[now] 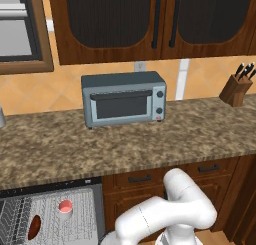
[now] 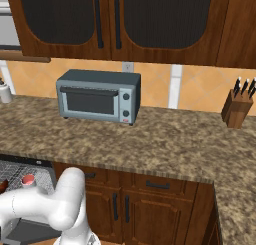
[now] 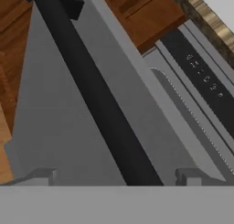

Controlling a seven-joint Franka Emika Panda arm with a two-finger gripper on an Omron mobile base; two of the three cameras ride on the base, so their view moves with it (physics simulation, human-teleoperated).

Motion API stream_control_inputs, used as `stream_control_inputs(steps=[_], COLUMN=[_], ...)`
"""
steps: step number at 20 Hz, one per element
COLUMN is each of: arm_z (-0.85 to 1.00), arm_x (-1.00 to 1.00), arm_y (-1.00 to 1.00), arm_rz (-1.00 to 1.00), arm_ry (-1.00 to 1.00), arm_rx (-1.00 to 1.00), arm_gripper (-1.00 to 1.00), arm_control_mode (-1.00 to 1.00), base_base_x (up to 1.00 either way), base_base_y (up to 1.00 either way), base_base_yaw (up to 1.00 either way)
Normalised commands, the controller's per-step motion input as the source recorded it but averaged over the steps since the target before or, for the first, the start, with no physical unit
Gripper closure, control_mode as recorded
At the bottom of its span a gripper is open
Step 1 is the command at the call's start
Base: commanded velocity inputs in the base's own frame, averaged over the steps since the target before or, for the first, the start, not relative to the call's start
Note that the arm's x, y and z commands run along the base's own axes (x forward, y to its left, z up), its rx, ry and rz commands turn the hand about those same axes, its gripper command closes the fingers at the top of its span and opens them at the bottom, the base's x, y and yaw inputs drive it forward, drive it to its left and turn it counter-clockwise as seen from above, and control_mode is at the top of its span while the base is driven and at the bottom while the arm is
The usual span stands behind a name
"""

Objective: Pick up the cup and bowl from the counter, place them in the dishwasher, and close the dishwasher door.

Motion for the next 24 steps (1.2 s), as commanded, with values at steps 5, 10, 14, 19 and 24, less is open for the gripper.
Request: stream_control_inputs(steps=[5,10,14,19,24], arm_z=[-0.19,-0.2,-0.06,0.0,0.0], arm_x=[0.17,0.54,0.77,0.91,0.99], arm_y=[-0.04,-0.35,-0.47,-0.49,-0.4], arm_rz=[-0.16,-0.23,-0.29,-0.32,-0.27], arm_ry=[-0.19,-0.36,-0.3,-0.25,-0.27], arm_rx=[-0.02,0.0,0.0,0.0,0.0], arm_gripper=[-1.0,-1.0,-1.0,-1.0,-1.0], arm_control_mode=[-1.0,-1.0,-1.0,-1.0,-1.0], base_base_x=[0.0,0.0,0.0,0.0,0.0], base_base_y=[0.0,0.0,0.0,0.0,0.0], base_base_yaw=[0.0,0.0,0.0,0.0,0.0])
